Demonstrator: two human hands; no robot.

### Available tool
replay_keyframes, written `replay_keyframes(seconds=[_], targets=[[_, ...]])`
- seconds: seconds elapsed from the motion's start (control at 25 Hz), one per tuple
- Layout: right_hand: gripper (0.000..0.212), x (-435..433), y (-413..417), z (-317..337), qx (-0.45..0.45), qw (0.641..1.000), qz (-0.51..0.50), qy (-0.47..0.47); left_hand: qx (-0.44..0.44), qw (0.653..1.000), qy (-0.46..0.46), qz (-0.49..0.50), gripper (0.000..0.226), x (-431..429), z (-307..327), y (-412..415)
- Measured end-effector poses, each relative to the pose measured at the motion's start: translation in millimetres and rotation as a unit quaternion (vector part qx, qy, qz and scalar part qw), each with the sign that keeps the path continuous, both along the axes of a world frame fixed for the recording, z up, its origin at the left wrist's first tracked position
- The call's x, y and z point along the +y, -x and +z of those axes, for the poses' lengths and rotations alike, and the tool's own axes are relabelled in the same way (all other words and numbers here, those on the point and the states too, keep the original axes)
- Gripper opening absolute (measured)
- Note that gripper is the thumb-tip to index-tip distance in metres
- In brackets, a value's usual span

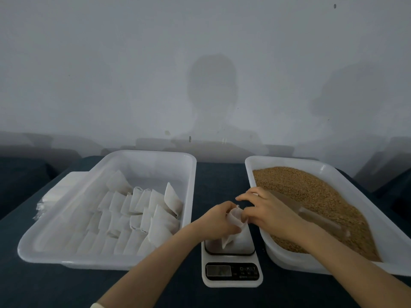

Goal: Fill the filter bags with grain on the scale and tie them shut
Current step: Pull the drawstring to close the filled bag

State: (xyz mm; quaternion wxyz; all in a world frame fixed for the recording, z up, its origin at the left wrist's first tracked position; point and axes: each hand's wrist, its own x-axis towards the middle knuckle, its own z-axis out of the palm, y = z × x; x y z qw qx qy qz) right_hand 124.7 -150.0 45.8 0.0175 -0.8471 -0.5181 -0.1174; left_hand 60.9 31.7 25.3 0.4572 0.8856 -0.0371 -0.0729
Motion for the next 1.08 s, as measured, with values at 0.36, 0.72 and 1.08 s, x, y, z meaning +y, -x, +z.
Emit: replay_keyframes(seconds=[0.36,0.72,1.08], targets=[[0.012,17.8,17.3,2.7,0.218,0.964,-0.064,-0.14,-0.048,0.985,-0.104,0.128,0.02,1.1,-4.5,27.4],[0.038,3.5,23.5,2.8,0.367,0.904,-0.099,-0.199,-0.096,0.986,-0.067,0.121,0.031,11.4,9.8,25.4],[0.016,-1.6,24.3,8.4,0.351,0.877,-0.114,-0.306,-0.106,0.986,-0.018,0.125,0.031,27.6,19.1,22.8]])
